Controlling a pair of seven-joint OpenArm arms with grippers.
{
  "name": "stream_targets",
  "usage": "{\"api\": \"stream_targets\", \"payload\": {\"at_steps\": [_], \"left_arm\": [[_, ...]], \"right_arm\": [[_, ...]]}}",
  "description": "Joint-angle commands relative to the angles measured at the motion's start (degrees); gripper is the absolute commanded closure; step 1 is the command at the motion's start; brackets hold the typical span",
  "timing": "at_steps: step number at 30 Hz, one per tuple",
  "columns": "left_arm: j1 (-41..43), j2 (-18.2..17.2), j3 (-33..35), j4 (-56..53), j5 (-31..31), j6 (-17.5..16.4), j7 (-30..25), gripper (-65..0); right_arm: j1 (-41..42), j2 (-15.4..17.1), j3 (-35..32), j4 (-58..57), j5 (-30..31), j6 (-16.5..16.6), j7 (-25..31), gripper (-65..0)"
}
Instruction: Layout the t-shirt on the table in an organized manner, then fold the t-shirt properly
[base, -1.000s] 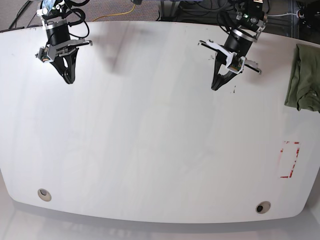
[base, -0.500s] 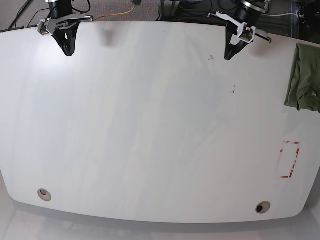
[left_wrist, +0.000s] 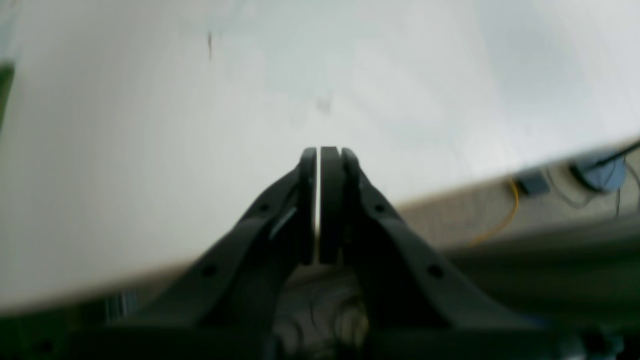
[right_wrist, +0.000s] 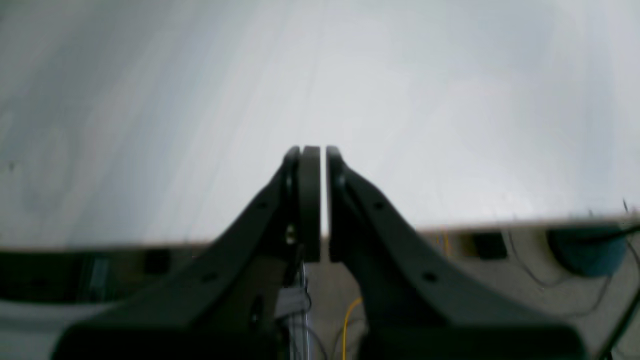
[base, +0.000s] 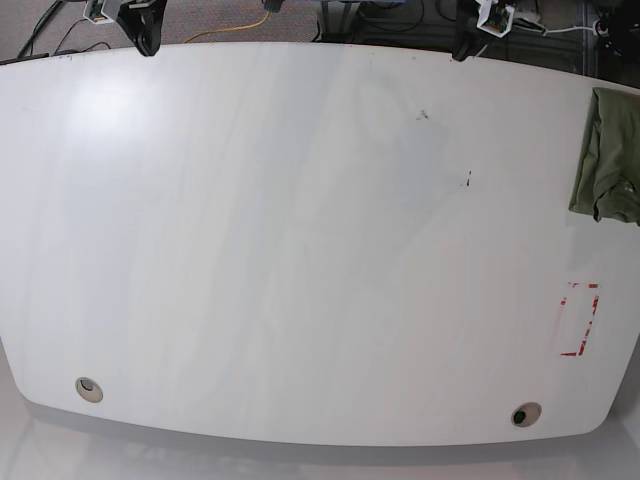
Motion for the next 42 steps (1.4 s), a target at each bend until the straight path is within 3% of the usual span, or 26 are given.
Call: {"api": "stream_targets", "payload": {"at_steps": [1,9,20,29,34,42], "left_arm": [[2.57,-0.02,-0.03,0.88,-0.43,0.00,-1.52,0.0],[7.49,0.06,0.14,0.17,-0.43,0.09,-1.52,0.0],[8.19,-0.02,0.14,-5.54,-0.26,0.09,-1.43,0.0],[3.89,-0.20,0.23,-17.06,-0.17,0.09,-1.34,0.0],[-0.24,-0.20,0.23,-23.21,-0.17,0.09,-1.34,0.0],[-7.72,-0.29,1.99,-33.67,0.53,0.00,-1.34,0.0]], "right_arm": [[-3.25,0.03,-0.76,0.75,0.82,1.45,1.61,-1.4],[-8.70,-0.06,-5.77,-1.35,0.56,1.54,1.61,-1.4],[-11.25,0.56,-12.37,-9.62,0.21,1.54,1.61,-1.4],[-5.62,5.39,-16.50,-23.16,0.21,1.19,1.61,-1.4],[-1.14,6.01,-16.76,-29.93,-0.06,1.19,1.70,-1.4],[6.60,5.92,-16.76,-37.31,-9.11,1.10,1.70,-1.4]]}}
